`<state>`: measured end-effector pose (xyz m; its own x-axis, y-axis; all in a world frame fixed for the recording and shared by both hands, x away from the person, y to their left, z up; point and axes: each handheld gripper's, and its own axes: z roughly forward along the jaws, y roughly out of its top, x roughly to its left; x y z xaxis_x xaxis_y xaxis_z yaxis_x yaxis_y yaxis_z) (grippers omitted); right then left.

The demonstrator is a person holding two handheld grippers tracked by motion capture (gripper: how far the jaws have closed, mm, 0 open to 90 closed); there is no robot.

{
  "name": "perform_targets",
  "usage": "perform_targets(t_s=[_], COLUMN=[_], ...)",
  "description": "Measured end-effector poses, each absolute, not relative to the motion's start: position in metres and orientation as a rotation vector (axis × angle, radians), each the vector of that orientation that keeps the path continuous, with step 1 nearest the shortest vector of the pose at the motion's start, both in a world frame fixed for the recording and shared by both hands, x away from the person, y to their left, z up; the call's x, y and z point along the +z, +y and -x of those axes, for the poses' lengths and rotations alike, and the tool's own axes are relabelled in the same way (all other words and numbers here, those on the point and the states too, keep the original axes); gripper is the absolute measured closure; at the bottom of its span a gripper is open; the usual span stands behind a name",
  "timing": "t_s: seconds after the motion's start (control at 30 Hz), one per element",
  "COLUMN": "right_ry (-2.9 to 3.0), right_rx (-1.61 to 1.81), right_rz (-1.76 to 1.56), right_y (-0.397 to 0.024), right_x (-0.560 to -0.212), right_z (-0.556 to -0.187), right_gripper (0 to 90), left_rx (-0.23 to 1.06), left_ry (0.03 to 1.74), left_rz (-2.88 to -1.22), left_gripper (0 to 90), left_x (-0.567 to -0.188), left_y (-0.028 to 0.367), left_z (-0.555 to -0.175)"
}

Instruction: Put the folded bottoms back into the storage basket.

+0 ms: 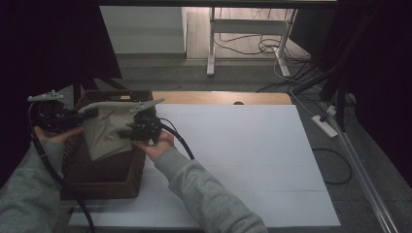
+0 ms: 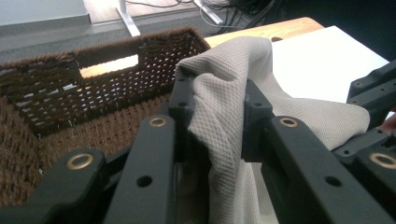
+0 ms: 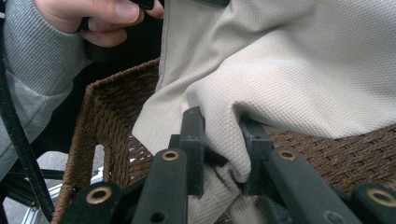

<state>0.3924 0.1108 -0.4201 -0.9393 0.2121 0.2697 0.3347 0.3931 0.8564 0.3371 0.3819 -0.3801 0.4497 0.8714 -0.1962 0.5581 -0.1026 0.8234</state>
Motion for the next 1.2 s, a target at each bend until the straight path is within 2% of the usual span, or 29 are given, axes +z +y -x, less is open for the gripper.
perform_targets(t_s=[1.2], right_ry=[-2.568], right_rx=[-1.502], right_rz=[0.537], right_y=[0.137], right_x=[-0.447], right_z=[-0.392], right_gripper=[74.7], left_rx=[0.361], left_ry=[1.328], left_rz=[-1.806], left_gripper=[71.4], left_x=[-0.415], left_y=[0.400], left_z=[-0.355])
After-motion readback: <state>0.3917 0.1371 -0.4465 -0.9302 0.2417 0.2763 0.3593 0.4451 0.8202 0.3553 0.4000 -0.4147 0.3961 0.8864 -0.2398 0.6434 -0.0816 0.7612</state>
